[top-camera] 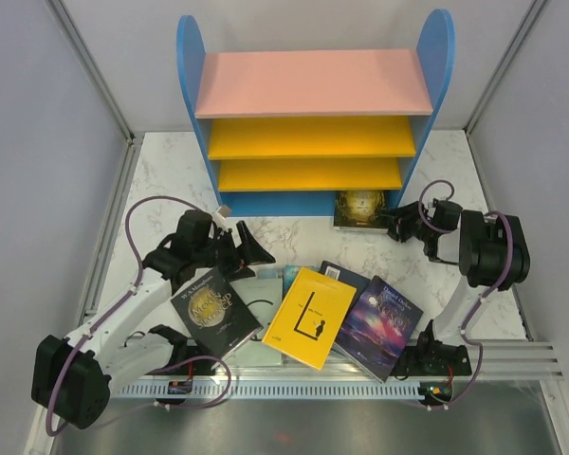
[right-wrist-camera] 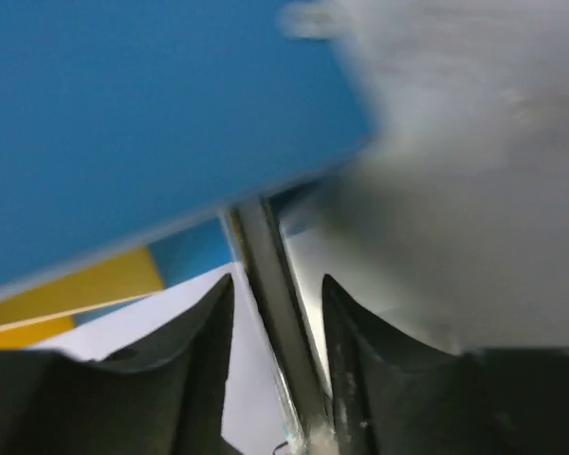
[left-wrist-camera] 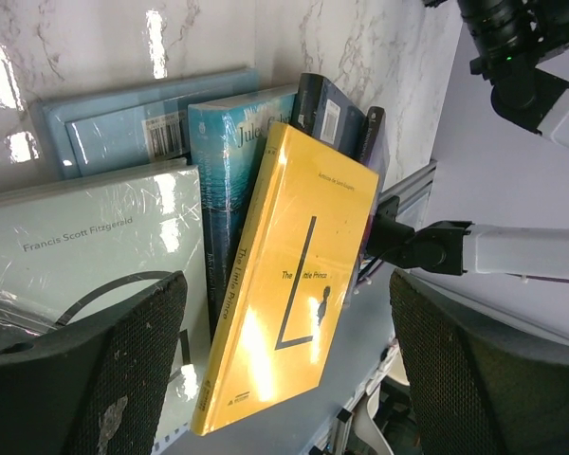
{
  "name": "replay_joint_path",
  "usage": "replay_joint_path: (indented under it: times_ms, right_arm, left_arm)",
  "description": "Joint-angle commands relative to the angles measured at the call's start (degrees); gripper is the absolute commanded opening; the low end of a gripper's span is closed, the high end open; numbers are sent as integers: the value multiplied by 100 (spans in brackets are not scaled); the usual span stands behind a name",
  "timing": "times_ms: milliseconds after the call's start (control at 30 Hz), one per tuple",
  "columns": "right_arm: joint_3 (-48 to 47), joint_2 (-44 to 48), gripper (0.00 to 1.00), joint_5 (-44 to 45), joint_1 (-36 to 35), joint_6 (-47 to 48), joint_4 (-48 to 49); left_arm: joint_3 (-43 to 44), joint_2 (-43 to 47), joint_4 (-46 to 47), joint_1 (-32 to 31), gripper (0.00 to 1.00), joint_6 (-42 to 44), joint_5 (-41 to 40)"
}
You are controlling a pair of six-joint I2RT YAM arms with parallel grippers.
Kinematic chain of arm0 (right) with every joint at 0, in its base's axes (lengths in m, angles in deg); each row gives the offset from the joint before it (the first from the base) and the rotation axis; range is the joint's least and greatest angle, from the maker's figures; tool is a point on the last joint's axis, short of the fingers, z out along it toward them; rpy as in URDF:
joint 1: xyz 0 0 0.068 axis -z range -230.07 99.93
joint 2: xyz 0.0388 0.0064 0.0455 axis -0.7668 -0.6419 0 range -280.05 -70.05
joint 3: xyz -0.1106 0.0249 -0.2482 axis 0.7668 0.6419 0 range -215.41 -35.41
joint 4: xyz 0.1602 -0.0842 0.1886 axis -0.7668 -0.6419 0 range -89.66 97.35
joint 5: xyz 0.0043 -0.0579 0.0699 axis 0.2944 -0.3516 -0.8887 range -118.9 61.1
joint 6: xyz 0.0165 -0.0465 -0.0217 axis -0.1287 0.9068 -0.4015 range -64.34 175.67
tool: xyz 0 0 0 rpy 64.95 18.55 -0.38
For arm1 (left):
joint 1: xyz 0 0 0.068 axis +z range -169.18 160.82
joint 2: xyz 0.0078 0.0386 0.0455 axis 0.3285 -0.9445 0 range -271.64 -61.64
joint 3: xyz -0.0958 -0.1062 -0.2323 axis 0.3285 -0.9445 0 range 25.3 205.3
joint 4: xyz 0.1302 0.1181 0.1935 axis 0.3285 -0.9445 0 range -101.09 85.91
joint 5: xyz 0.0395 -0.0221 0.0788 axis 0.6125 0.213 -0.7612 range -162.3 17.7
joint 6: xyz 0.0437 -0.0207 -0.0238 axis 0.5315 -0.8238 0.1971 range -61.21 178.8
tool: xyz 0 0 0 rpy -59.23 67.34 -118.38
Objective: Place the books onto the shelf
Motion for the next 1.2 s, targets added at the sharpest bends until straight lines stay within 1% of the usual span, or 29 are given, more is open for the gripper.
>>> replay_joint_path:
  times_ms: [0,67,167,300,400,500,600,633,700,800,867,967,1000,1033,1167]
  right_arm:
    - [389,-386,48,532,195,-258,46]
    - [503,-378,60,532,239,-214,3]
    - [600,-325,63,488,345,-56,-182]
    - [714,-176,64,374,433,269,-551]
    - [907,130,64,339,433,550,-893]
    - [1135,438,64,374,433,910,-1359]
    - [1207,1018,64,601,442,1524,-2175]
    - [1198,1255,64,689,433,1683,-2604]
    - [1171,1406,64,813,433,2016,-2897]
    - [1303,1564,63,761,424,2124,-3091]
    - [1486,1731,55,804,354,2115,-3091]
    - [1610,1916,43,1111,-84,2072,-3127]
    - [1637,1933,40,1260,-390,1993,-3083]
    - [1646,1951,35,1331,-550,1792,-2935]
    - [1576,1732,26,1577,-1252,1193,-2407]
  left_arm:
    - [269,-68,-102,58,89,312,-75]
    - [304,-103,-129,76,89,365,-84]
    - [348,-191,-155,93,89,435,-66]
    - [365,-253,-155,111,88,506,-49]
    - [374,-332,-155,137,88,559,-23]
    - [392,-402,-146,146,88,603,-5]
    - [383,-411,-129,155,88,629,13]
    - [374,-403,-129,155,88,638,21]
    - [339,-411,-94,146,88,638,39]
    - [287,-455,-15,164,88,620,118]
    - [251,-481,55,164,88,611,162]
    - [199,-517,143,164,88,576,215]
    - [181,-517,161,164,88,568,232]
    - [164,-508,179,164,88,550,241]
    - [84,-438,196,164,87,541,276]
